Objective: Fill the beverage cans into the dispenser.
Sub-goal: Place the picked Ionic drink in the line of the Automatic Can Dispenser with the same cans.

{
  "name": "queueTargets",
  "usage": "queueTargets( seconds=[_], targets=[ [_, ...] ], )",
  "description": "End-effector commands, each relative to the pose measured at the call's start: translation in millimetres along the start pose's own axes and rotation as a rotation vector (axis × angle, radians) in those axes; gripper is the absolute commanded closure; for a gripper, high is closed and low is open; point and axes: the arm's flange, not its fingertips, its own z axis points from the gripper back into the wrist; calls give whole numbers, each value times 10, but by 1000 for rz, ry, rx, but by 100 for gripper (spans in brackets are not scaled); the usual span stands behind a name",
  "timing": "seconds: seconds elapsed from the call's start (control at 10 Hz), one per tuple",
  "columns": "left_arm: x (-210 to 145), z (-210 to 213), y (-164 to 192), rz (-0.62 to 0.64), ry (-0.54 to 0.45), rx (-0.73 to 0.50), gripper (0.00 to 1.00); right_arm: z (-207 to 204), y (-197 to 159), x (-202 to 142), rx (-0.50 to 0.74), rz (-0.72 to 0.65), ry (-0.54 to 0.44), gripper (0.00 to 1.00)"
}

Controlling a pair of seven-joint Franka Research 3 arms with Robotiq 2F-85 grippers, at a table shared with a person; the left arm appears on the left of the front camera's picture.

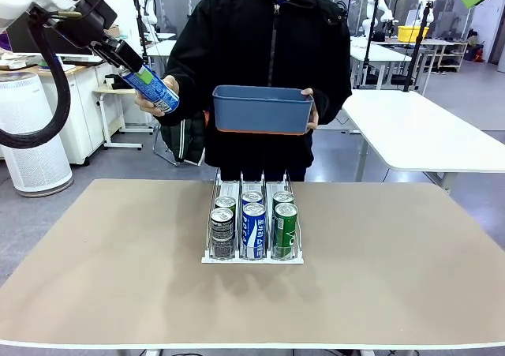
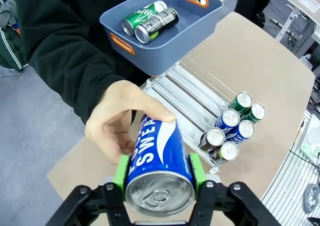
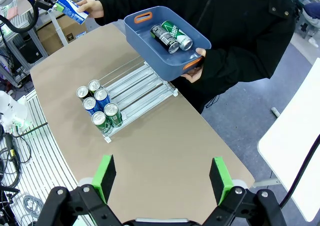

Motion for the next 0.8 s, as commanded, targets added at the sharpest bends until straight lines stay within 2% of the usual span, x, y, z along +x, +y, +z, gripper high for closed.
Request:
queueTargets(
  seconds=[0.0,0.7],
  targets=[
    [-5,11,7,2,-2,1,82,-3,7,-3,-1,1,2,0],
    [-5,11,7,2,-2,1,82,-3,7,-3,-1,1,2,0]
  ],
)
